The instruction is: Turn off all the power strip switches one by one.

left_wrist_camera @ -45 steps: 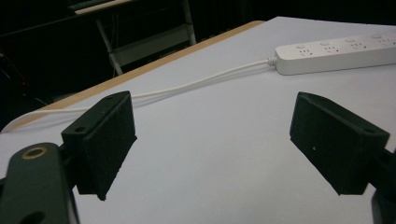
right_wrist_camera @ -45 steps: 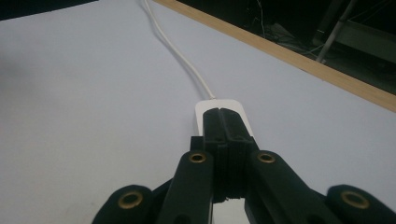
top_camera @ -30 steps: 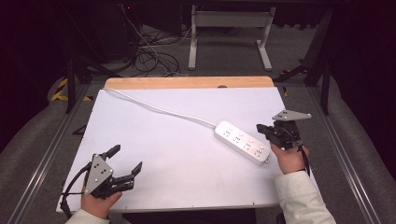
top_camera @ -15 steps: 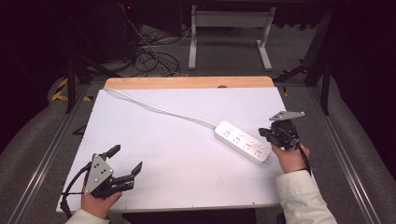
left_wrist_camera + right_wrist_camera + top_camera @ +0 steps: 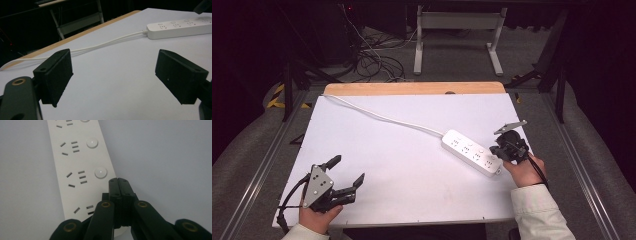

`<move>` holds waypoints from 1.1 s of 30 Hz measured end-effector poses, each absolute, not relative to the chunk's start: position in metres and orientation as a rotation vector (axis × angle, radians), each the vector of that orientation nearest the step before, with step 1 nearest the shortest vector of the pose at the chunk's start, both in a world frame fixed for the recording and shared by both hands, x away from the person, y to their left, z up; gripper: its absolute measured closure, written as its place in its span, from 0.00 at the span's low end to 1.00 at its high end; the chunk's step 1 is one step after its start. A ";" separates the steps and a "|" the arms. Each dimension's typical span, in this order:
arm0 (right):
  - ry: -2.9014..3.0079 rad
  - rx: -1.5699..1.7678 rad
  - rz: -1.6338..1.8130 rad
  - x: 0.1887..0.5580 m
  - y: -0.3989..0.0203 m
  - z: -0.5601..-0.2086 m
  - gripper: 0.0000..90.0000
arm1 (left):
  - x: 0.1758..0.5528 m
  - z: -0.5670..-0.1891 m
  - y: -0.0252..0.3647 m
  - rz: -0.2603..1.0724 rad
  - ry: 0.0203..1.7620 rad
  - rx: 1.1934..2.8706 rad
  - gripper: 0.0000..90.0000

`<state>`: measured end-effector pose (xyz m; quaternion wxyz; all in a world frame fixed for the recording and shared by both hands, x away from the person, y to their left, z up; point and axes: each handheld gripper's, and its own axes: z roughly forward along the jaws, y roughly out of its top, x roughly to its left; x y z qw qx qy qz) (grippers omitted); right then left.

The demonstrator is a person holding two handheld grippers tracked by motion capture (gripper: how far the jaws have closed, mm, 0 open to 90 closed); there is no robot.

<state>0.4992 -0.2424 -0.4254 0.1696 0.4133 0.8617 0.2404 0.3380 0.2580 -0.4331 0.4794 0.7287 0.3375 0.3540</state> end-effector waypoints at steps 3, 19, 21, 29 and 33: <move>2.466 1.183 0.674 0.499 -0.243 -0.426 1.00 | 0.338 -0.433 0.258 0.861 0.823 1.779 0.17; 2.530 1.215 0.623 0.501 -0.242 -0.431 1.00 | 0.338 -0.433 0.257 0.844 0.838 1.804 0.18; 2.530 1.217 0.626 0.501 -0.241 -0.432 1.00 | 0.338 -0.433 0.257 0.839 0.841 1.799 0.18; 2.517 1.205 0.592 0.498 -0.237 -0.435 1.00 | 0.338 -0.432 0.257 0.842 0.842 1.801 0.18; 2.507 1.188 0.595 0.496 -0.237 -0.436 1.00 | 0.337 -0.432 0.257 0.843 0.841 1.800 0.18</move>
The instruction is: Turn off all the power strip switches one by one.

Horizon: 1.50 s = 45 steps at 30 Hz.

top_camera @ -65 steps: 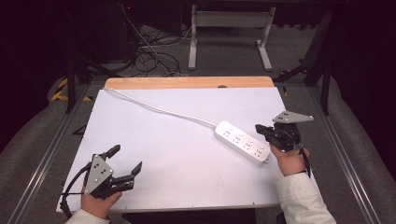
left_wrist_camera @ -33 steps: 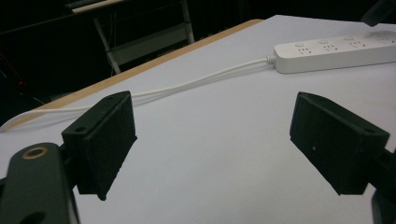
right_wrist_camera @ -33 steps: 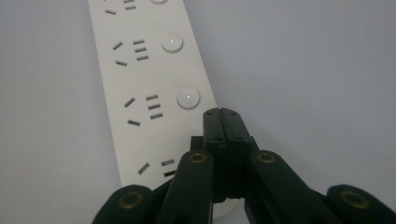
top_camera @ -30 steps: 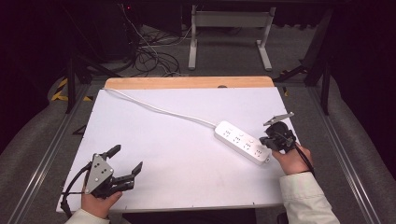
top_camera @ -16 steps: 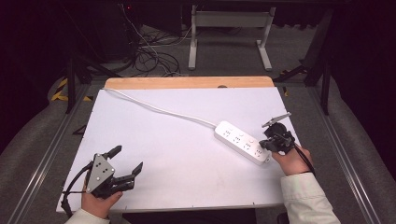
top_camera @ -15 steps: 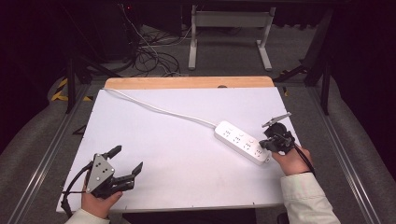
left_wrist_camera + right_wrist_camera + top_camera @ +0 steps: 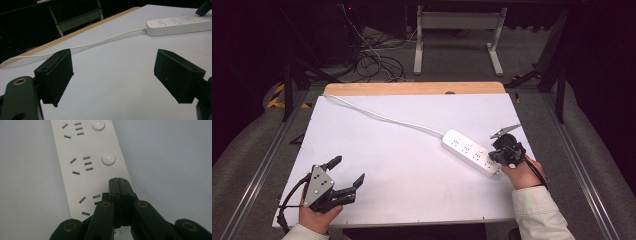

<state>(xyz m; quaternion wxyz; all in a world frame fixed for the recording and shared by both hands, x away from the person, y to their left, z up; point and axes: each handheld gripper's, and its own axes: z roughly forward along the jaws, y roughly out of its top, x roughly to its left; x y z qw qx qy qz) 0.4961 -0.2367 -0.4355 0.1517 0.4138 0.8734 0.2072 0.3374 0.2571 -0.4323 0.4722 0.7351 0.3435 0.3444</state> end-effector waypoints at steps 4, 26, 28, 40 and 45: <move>2.494 1.180 0.602 0.494 -0.237 -0.437 1.00 | 0.338 -0.433 0.257 0.841 0.842 1.800 0.18; 2.470 1.162 0.643 0.492 -0.242 -0.441 1.00 | 0.339 -0.433 0.257 0.844 0.842 1.806 0.18; 2.474 1.168 0.659 0.493 -0.243 -0.440 1.00 | 0.338 -0.433 0.257 0.838 0.846 1.799 0.18; 2.285 1.050 1.006 0.475 -0.249 -0.412 1.00 | 0.339 -0.432 0.256 0.845 0.842 1.795 0.18; 2.264 1.045 1.037 0.474 -0.251 -0.408 1.00 | 0.338 -0.432 0.257 0.844 0.841 1.795 0.18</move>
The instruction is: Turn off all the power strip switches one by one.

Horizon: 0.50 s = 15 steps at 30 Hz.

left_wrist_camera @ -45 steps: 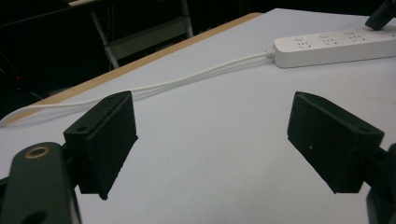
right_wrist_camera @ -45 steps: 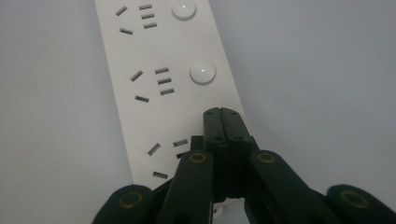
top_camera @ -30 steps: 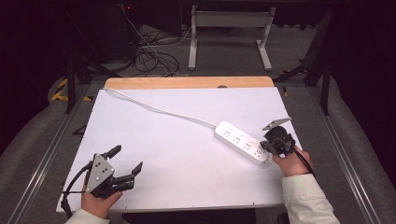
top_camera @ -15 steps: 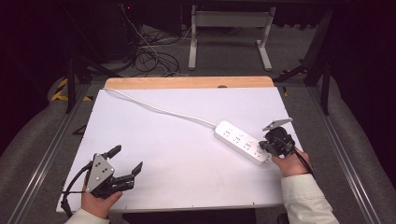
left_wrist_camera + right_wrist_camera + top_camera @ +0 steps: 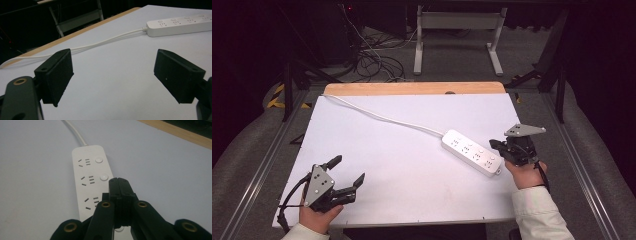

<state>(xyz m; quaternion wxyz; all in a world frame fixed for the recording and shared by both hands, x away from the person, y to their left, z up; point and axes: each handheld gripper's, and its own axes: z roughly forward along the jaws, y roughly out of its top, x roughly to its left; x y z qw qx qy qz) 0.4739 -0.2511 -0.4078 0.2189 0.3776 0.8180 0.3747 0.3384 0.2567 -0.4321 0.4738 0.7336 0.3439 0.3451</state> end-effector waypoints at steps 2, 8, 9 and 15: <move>2.270 1.048 1.035 0.475 -0.250 -0.409 1.00 | 0.339 -0.432 0.257 0.842 0.842 1.793 0.18; 2.297 1.044 1.011 0.481 -0.241 -0.416 1.00 | 0.339 -0.432 0.256 0.843 0.840 1.798 0.18; 2.304 1.044 1.005 0.483 -0.239 -0.418 1.00 | 0.339 -0.432 0.256 0.843 0.840 1.798 0.18; 2.352 1.058 0.940 0.493 -0.232 -0.430 1.00 | 0.340 -0.433 0.256 0.846 0.837 1.805 0.18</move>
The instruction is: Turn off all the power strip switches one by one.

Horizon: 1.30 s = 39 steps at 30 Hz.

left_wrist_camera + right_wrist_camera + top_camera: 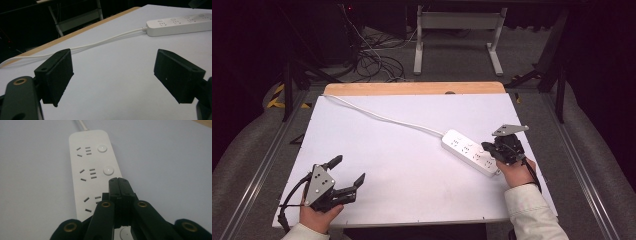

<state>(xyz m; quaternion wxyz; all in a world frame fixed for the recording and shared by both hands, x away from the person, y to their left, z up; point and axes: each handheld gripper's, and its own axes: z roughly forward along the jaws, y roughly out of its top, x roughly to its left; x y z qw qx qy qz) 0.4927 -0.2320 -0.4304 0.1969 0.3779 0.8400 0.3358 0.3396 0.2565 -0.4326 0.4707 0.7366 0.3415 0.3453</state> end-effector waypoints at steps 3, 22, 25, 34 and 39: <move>2.364 1.065 0.921 0.496 -0.231 -0.435 1.00 | 0.339 -0.433 0.256 0.842 0.840 1.801 0.18; 2.388 1.067 0.869 0.505 -0.226 -0.448 1.00 | 0.340 -0.433 0.256 0.854 0.841 1.794 0.18; 2.386 1.064 0.872 0.505 -0.225 -0.449 1.00 | 0.340 -0.433 0.256 0.855 0.841 1.796 0.18; 2.389 1.065 0.869 0.505 -0.224 -0.452 1.00 | 0.339 -0.433 0.256 0.850 0.844 1.792 0.18; 2.384 1.055 0.873 0.504 -0.224 -0.453 1.00 | 0.339 -0.433 0.256 0.852 0.841 1.792 0.18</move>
